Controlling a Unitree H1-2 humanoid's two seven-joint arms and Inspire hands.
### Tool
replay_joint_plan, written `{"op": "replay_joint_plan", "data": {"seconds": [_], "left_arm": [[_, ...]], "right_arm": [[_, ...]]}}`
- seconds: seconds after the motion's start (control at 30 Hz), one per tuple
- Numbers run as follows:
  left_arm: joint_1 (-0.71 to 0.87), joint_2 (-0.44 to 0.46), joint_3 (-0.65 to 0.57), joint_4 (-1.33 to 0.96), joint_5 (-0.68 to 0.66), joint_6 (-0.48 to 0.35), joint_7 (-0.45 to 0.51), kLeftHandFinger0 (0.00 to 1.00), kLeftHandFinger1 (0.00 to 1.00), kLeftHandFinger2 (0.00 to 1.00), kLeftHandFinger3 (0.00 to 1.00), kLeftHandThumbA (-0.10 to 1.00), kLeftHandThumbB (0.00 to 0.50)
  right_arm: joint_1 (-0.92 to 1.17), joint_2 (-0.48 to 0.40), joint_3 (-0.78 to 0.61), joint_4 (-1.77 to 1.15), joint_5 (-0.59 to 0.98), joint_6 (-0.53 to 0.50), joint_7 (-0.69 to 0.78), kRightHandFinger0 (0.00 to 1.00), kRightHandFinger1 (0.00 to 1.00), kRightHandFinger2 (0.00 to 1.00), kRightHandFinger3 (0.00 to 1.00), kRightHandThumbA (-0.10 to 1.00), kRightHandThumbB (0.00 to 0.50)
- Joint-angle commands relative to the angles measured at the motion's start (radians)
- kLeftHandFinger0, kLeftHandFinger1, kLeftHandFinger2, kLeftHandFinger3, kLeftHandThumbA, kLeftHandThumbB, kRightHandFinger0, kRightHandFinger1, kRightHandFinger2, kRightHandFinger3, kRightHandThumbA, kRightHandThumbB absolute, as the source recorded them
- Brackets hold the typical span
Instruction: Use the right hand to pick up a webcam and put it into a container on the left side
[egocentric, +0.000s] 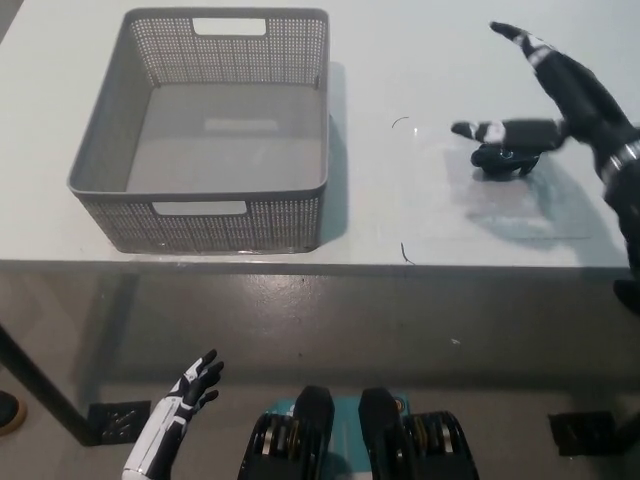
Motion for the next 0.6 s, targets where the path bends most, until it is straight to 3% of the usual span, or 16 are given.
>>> {"op": "replay_joint_plan", "data": {"seconds": [0.0, 0.1, 0.17, 0.33, 0.47, 0.57], "left_arm": [[-0.005, 0.0, 0.014, -0.025, -0.028, -0.036, -0.011, 1.0, 1.0, 1.0, 1.0, 1.0, 0.16], [-0.003, -0.002, 0.015, -0.032, -0.024, -0.029, -0.011, 1.0, 1.0, 1.0, 1.0, 1.0, 0.168], [-0.003, -0.001, 0.016, -0.036, -0.021, -0.026, -0.011, 1.0, 1.0, 1.0, 1.0, 1.0, 0.163], [-0.007, 0.003, 0.017, -0.038, -0.019, -0.024, -0.014, 1.0, 1.0, 1.0, 1.0, 1.0, 0.169], [-0.002, 0.003, 0.019, -0.042, -0.024, -0.023, -0.018, 1.0, 1.0, 1.0, 1.0, 1.0, 0.169], [-0.007, 0.006, 0.02, -0.039, -0.019, -0.028, -0.017, 1.0, 1.0, 1.0, 1.0, 1.0, 0.16]], "right_arm": [[-0.204, -0.005, 0.07, 0.21, -0.074, -0.035, 0.033, 1.0, 1.0, 1.0, 1.0, 0.97, 0.43], [-0.277, 0.02, 0.1, 0.367, -0.063, -0.042, 0.04, 1.0, 1.0, 1.0, 1.0, 0.96, 0.45], [-0.318, 0.039, 0.115, 0.463, -0.055, -0.062, 0.033, 1.0, 1.0, 1.0, 1.0, 0.93, 0.422], [-0.37, 0.078, 0.14, 0.635, -0.05, -0.096, 0.002, 1.0, 1.0, 1.0, 1.0, 0.93, 0.484], [-0.37, 0.094, 0.154, 0.711, -0.051, -0.121, -0.01, 1.0, 1.0, 1.0, 1.0, 0.92, 0.477], [-0.37, 0.097, 0.145, 0.764, -0.036, -0.141, -0.01, 1.0, 1.0, 1.0, 1.0, 0.93, 0.5]]}}
